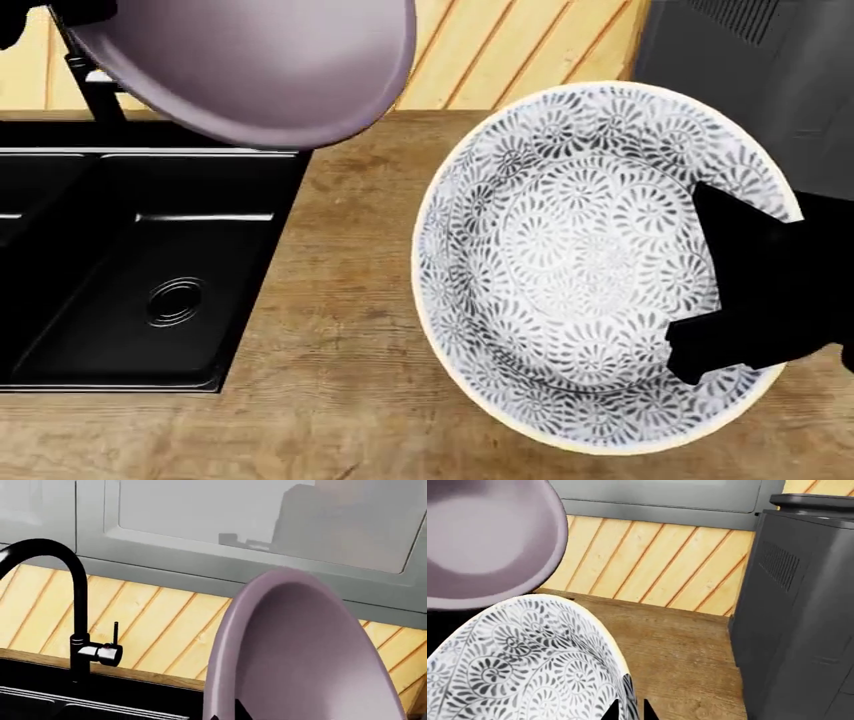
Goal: Stack the bowls in the sink.
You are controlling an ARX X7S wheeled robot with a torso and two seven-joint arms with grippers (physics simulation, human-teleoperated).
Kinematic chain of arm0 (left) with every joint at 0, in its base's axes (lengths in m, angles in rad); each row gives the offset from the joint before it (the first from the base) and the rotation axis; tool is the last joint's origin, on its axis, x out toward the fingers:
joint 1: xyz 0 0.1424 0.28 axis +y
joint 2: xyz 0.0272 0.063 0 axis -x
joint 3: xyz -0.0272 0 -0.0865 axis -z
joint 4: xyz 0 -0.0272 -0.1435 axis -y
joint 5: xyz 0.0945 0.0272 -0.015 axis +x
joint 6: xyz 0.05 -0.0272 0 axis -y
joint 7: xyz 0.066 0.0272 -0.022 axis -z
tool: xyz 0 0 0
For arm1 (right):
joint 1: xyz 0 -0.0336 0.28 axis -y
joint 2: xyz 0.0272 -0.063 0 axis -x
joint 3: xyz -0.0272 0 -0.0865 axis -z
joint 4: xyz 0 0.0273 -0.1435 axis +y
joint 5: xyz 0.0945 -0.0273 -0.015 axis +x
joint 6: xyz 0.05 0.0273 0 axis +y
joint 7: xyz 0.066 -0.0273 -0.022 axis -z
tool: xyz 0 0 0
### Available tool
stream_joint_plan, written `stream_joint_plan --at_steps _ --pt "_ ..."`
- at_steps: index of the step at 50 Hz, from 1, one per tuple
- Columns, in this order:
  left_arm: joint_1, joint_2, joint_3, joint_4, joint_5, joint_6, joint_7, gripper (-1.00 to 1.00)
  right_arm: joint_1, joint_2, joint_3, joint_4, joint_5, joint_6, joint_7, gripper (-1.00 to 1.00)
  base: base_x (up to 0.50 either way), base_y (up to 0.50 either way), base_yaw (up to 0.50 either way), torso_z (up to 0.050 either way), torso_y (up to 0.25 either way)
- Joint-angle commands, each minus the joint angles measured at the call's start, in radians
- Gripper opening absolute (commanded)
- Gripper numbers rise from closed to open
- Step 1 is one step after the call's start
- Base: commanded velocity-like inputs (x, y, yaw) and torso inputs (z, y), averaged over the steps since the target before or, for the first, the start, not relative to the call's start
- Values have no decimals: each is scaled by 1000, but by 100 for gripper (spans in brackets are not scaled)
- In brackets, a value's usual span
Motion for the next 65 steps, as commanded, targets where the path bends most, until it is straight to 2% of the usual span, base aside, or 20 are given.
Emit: stream_joint_plan --at_steps 1,15,27,31,36,52,65 --pt "12 -33 -20 26 5 11 -2 -100 27 -20 31 1 -39 -23 -5 -100 -500 0 0 0 0" --pt "38 -82 -35 61 -14 25 -1 -100 68 -70 43 19 -54 -16 23 -100 -500 29 0 1 0" --pt "43 -98 -42 71 -22 29 -8 -100 65 -61 51 11 -55 -14 19 -100 -500 136 0 1 0" --pt "40 -106 -46 74 -28 28 -15 -100 51 -27 54 7 -55 -8 10 -100 -500 143 0 0 0" --pt "60 -145 -55 102 -43 43 -27 -100 61 12 71 10 -34 -6 10 -100 -500 141 0 0 0" --pt "152 -352 -108 212 -107 137 -2 -100 104 19 84 45 -13 31 48 -100 -500 141 0 1 0" --pt "197 -443 -117 261 -123 186 12 -100 70 -28 73 77 -93 -8 61 -100 -500 124 0 0 0"
